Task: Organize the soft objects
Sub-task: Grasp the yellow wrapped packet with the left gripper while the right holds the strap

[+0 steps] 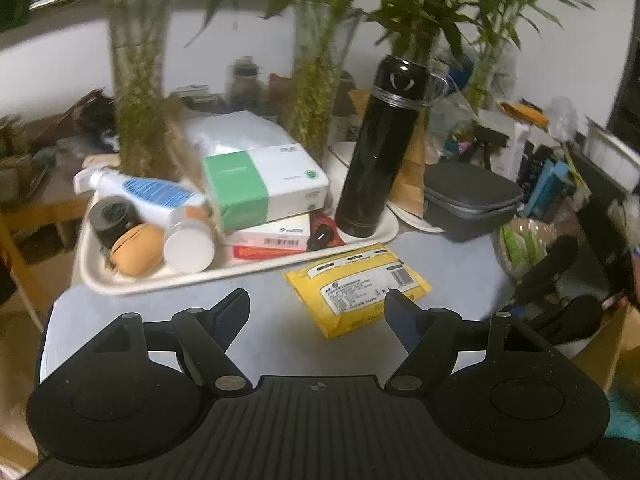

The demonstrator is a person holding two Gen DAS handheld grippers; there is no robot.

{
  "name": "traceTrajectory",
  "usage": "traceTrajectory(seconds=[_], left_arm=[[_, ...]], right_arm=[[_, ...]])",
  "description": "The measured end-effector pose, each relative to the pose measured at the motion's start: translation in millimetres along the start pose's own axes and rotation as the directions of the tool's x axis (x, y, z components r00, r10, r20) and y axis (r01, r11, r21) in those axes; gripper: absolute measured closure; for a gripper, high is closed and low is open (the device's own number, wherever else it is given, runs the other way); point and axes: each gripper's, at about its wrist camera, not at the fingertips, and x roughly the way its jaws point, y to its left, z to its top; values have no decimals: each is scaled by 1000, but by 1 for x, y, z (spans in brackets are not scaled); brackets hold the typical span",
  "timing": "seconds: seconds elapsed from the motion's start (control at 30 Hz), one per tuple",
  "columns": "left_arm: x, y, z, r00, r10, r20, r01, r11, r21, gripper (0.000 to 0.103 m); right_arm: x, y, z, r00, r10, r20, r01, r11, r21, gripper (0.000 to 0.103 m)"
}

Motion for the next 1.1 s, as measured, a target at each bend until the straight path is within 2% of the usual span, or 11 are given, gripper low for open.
traceTrajectory(seconds=[0.2, 0.27, 0.3, 0.43, 0.57, 0.7, 0.87, 0.93, 1.1], left_arm=[[25, -3, 5, 999, -36, 6, 35, 994, 99, 29], [36, -7, 9, 999, -52, -8, 53, 989, 139, 23], [42, -10, 11, 998, -60, -13, 61, 985, 164, 19], [69, -23, 17, 997, -71, -33, 77, 961, 265, 16], [100, -31, 22, 992, -101, -78, 121, 940, 318, 11], [130, -36, 20, 978, -152, -144, 196, 908, 371, 10], [157, -33, 19, 961, -158, -227, 238, 893, 382, 10], [165, -30, 22, 947, -180, -267, 271, 894, 356, 10], [178, -36, 21, 924, -187, -333, 317, 863, 393, 8]], right_arm=[[-46, -7, 6, 993, -78, 91, 65, 988, 140, 87], [-57, -6, 7, 989, -89, 115, 68, 982, 174, 87], [-62, -5, 7, 988, -88, 128, 63, 980, 188, 87], [-74, -3, 7, 981, -108, 159, 70, 972, 226, 87], [-83, -3, 8, 975, -109, 194, 58, 966, 254, 87], [-84, -3, 10, 971, -117, 210, 61, 965, 255, 87], [-84, -5, 9, 969, -113, 219, 54, 964, 259, 87], [-84, -4, 9, 969, -105, 223, 45, 965, 259, 87], [-81, -2, 10, 971, -93, 219, 34, 966, 257, 87]])
